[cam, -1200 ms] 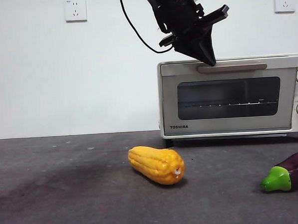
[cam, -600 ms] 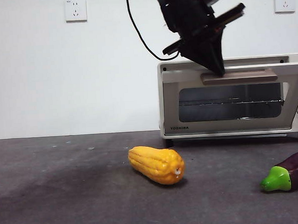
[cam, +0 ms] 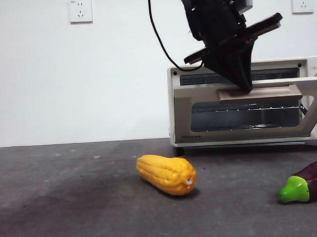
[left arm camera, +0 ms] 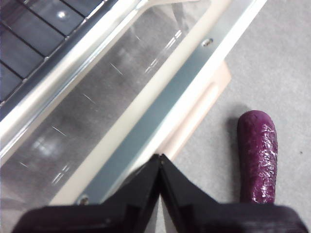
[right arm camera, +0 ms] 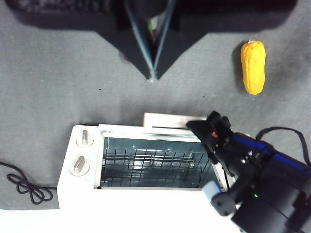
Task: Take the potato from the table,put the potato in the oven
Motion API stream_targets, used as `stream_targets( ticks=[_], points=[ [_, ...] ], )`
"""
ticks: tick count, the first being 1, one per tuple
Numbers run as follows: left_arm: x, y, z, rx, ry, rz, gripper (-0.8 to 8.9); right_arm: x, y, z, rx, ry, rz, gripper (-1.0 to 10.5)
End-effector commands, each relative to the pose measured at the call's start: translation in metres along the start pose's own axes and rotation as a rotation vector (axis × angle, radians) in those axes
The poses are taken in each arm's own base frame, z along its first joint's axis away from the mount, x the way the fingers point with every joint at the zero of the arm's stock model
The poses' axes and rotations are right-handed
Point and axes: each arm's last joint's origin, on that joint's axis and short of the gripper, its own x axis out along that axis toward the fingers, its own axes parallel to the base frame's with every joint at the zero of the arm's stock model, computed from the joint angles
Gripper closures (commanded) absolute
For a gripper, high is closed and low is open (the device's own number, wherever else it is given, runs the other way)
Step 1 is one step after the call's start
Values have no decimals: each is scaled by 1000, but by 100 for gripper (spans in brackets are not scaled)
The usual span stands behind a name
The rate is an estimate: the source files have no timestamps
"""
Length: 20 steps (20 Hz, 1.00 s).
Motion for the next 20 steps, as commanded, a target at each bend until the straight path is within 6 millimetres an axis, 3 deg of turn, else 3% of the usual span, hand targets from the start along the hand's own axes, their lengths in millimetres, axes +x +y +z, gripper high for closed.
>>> stream_targets(
  ticks=[1,10,20],
  points=[
    [30,7,-12,-26,72,45,820,-1,0,-1,8,-2,-1,949],
    [50,-14,-22,-24,144,21,820,-1,0,-1,4,2,-19,949],
    [51,-34,-29,0,217,-1,820,-1,-1,-1,4,3,-45,949]
  ],
)
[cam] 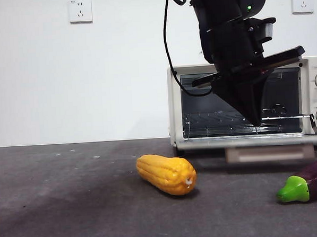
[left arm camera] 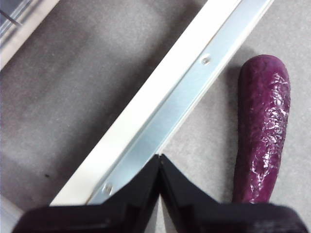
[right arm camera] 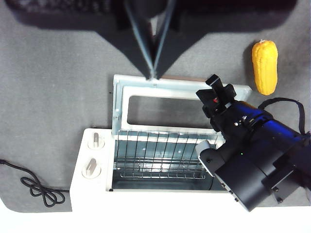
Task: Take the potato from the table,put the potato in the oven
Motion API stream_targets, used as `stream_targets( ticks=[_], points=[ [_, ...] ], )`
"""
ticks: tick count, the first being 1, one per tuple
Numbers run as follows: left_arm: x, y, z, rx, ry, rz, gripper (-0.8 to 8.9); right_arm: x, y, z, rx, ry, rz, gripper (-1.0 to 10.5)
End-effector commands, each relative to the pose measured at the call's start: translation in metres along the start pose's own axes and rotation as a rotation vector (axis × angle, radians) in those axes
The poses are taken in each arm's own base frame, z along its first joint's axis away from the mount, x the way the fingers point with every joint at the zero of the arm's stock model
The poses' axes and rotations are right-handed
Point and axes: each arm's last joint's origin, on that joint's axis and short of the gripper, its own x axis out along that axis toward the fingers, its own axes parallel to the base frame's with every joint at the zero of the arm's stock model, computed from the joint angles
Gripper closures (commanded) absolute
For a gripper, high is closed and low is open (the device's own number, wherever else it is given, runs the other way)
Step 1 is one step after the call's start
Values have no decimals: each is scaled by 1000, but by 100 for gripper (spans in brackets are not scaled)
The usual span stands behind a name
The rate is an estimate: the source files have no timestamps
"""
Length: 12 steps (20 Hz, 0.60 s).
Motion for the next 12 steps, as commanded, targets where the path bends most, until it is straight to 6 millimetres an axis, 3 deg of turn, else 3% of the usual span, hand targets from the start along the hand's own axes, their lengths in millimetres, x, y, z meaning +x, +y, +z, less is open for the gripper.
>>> stream_targets(
  ticks=[1,6,12],
  points=[
    [16,-7,-4,2,36,-2,820,-1,0,0,4,-6,0,949],
    [-1,-12,-3,18,14,-8,820,-1,1,0,-9,-7,17,949],
    [-74,-18,-1,29,-92,-17,819,-1,1,0,-33,-6,28,949]
  ],
)
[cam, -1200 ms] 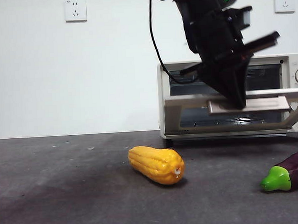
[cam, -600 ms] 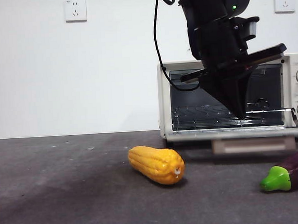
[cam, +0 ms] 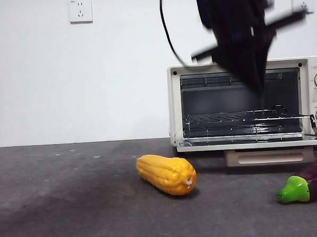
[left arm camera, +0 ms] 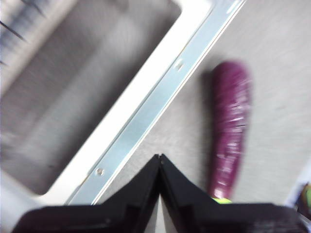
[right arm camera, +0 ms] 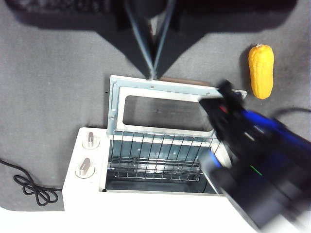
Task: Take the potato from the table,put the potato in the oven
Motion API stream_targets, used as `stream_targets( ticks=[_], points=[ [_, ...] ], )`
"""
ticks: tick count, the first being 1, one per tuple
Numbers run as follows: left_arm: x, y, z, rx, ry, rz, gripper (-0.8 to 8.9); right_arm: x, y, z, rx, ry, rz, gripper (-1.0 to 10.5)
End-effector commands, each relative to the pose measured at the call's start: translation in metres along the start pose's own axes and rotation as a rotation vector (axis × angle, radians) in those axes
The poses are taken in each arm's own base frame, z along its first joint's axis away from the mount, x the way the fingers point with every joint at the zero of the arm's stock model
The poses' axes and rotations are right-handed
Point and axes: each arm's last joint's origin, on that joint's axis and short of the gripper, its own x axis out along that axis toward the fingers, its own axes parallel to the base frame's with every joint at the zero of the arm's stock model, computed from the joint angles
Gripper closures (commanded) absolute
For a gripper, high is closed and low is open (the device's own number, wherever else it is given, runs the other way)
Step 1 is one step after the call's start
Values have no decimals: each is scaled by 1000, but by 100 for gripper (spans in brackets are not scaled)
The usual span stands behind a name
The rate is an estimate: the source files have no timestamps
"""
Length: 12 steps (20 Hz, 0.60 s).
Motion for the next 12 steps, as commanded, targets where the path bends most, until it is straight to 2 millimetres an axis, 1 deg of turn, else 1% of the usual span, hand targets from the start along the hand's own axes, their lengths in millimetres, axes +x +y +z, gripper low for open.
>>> stream_targets(
  ticks=[1,4,7,10,12],
  points=[
    [-34,-4,0,4,-42,-3,819,-1,0,0,-11,-11,5,949],
    [-81,-5,-1,7,-131,-7,819,-1,1,1,-8,-19,40,949],
    [-126,-6,-7,30,-202,3,819,3,3,7,-11,-43,119,949],
    [-170,-4,-23,50,-220,92,819,14,7,20,-4,-86,297,949],
    [-196,-4,-33,49,-247,107,819,25,9,31,25,-96,386,949]
  ],
)
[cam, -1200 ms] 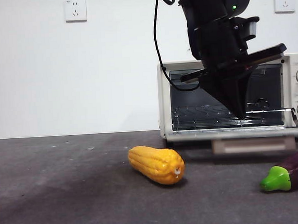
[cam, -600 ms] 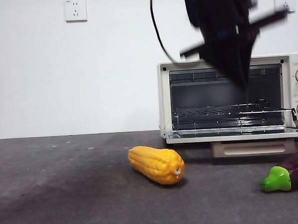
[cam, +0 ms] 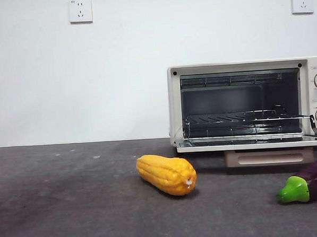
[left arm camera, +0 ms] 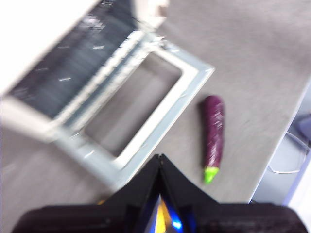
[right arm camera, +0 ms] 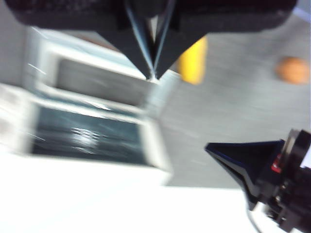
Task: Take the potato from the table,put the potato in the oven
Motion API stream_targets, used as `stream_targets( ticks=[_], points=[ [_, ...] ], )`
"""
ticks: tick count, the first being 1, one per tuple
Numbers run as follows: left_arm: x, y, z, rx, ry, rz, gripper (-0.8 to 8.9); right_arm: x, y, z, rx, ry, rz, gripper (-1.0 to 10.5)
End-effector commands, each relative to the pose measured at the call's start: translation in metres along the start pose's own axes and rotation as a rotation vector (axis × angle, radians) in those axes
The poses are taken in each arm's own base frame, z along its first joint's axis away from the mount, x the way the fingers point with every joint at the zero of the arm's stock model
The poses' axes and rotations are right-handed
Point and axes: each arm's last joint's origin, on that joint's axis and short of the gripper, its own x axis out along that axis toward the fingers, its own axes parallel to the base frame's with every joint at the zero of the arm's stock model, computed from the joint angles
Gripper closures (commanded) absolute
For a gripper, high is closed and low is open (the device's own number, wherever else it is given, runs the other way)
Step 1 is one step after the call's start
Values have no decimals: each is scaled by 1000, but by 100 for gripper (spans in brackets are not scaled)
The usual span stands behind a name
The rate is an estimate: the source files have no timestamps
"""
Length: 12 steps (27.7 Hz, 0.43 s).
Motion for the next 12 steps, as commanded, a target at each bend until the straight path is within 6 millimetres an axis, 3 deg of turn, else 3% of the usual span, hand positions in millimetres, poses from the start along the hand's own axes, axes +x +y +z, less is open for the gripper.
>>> stream_targets(
  ticks=[1,10,11,12],
  points=[
    [-26,1,-3,18,-42,4,819,13,-4,9,50,-7,74,949],
    [-104,9,-20,0,-168,81,819,48,-8,32,120,-51,271,950],
    [-121,11,-25,-5,-207,81,819,56,-4,37,125,-60,321,950],
    [-121,11,-25,-5,-207,81,819,57,-3,38,126,-60,325,950]
  ],
)
